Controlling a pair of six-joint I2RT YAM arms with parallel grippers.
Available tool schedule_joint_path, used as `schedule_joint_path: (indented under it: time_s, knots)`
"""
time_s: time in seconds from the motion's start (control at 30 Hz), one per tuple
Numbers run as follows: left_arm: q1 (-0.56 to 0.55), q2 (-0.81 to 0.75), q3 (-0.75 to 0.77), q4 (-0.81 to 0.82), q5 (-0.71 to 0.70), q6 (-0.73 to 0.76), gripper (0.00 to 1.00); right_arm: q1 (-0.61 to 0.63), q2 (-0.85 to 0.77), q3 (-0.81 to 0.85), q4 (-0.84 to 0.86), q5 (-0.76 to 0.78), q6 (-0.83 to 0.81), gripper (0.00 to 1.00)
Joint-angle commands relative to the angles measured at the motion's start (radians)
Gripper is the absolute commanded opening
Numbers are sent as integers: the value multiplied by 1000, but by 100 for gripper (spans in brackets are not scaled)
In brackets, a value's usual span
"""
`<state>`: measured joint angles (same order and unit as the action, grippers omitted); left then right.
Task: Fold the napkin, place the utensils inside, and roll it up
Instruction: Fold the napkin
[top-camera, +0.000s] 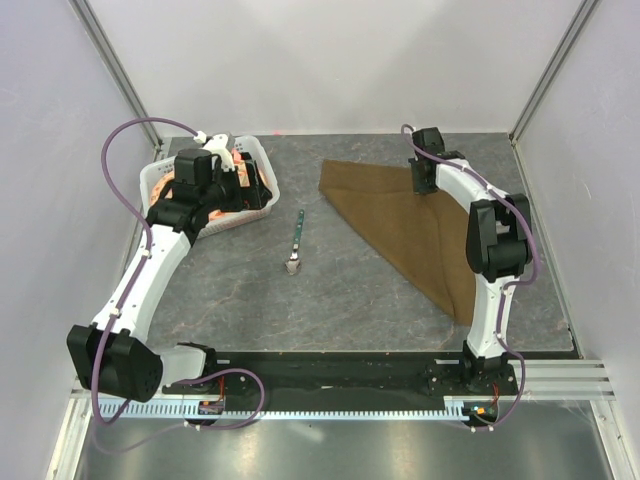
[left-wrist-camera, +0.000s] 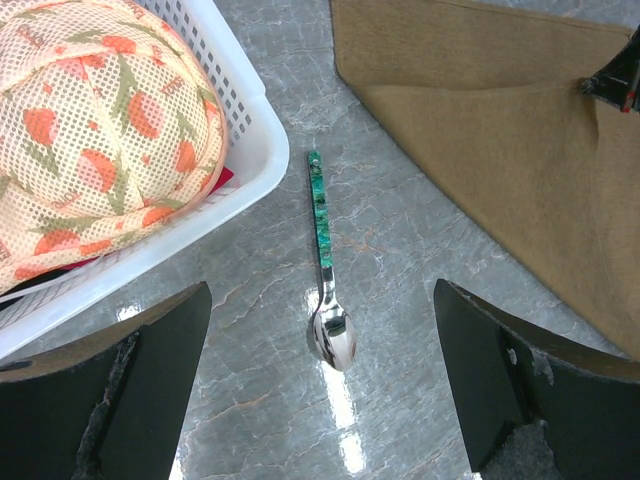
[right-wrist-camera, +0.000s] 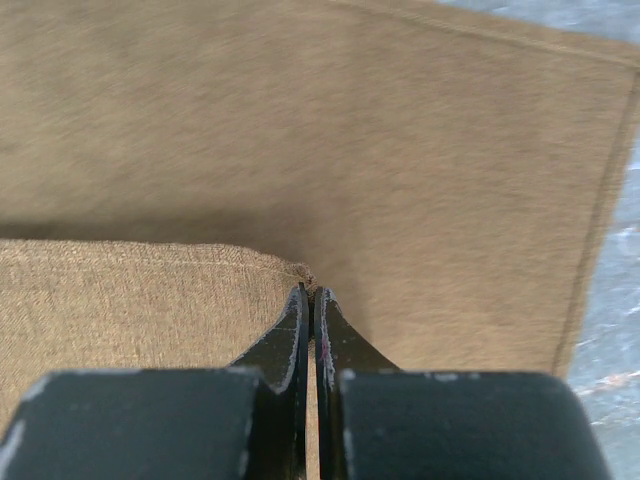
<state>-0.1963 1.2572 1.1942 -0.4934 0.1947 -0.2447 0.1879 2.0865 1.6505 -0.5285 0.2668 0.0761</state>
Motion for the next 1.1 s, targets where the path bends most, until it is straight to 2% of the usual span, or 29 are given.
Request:
schedule_joint_path:
  time_s: [0.0, 0.63, 1.07]
  knots:
    - [6, 10, -4, 41, 29, -10, 100, -39, 50, 78, -10, 55, -27, 0]
    - [6, 31, -4, 41, 26, -8, 100, -169, 205, 273, -11, 28, -12, 0]
    - [6, 47, -5, 42, 35, -10, 100, -183, 211, 374, -31, 34, -25, 0]
